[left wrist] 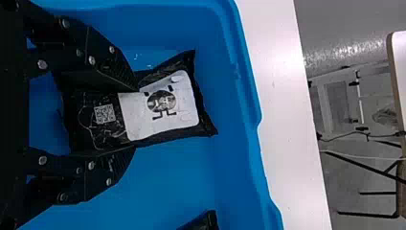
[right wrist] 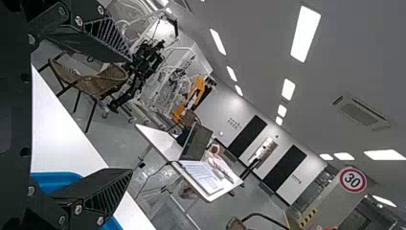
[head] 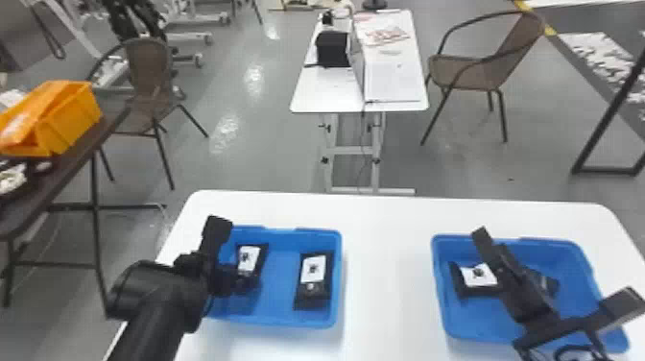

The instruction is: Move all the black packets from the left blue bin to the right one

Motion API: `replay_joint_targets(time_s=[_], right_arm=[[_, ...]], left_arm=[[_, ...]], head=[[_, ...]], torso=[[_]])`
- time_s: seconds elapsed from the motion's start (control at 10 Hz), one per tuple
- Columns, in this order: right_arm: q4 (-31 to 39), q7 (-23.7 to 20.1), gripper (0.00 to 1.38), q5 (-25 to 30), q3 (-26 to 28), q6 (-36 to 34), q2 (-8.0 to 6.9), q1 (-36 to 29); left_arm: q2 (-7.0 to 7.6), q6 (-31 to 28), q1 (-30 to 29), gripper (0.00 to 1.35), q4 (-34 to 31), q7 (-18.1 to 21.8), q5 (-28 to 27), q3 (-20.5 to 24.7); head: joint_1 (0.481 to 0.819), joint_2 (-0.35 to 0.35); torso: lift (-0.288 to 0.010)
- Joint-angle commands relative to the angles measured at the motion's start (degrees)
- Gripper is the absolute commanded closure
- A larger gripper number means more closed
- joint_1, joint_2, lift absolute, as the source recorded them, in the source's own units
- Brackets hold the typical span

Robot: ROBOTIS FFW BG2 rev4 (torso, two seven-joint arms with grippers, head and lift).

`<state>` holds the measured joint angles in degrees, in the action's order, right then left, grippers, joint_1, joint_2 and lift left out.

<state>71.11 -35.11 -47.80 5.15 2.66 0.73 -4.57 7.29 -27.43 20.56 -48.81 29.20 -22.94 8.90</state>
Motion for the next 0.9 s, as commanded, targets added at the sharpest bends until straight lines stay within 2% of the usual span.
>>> replay_joint_targets(time_s=[0.0,0.1,0.2,0.4,0.6,0.8], right_arm=[[0.0,0.0,0.21,0.0,-0.1,-0.1,-0.03,0.1],[0.0,0.0,0.21,0.0,-0.3,-0.1,-0.03,0.3],[0.0,0.0,0.21,-0.1,-0.4,-0.1,-0.03,0.4],[0.3,0.0,0.21,-0.3,-0.6,-0.1,-0.03,0.4],[0.7,-0.4,0.22,-0.3,-1.5,-0.5,0.06,0.9],[0.5,-1.9,0.21,0.2,-2.4,-1.4,0.15,1.9]], left_arm=[[0.71,2.3,-0.1,1.21,-0.1,1.6,-0.2,-0.7],[0.8,4.8,-0.5,1.21,-0.5,4.6,-0.2,-0.6],[0.62,6.6,-2.5,1.21,-4.4,6.9,-0.3,-0.9],[-1.66,7.7,-8.3,1.21,-16.7,8.9,-2.4,-2.3],[-4.12,10.0,-12.7,1.21,-26.0,10.9,-5.0,-4.2],[-4.91,13.4,-14.1,1.21,-30.1,11.0,-4.7,-8.6]], head=[[0.695,0.12],[0.695,0.119],[0.695,0.113],[0.695,0.087],[0.695,0.048],[0.695,0.019]], torso=[[0.0],[0.0],[0.0],[0.0],[0.0],[0.0]])
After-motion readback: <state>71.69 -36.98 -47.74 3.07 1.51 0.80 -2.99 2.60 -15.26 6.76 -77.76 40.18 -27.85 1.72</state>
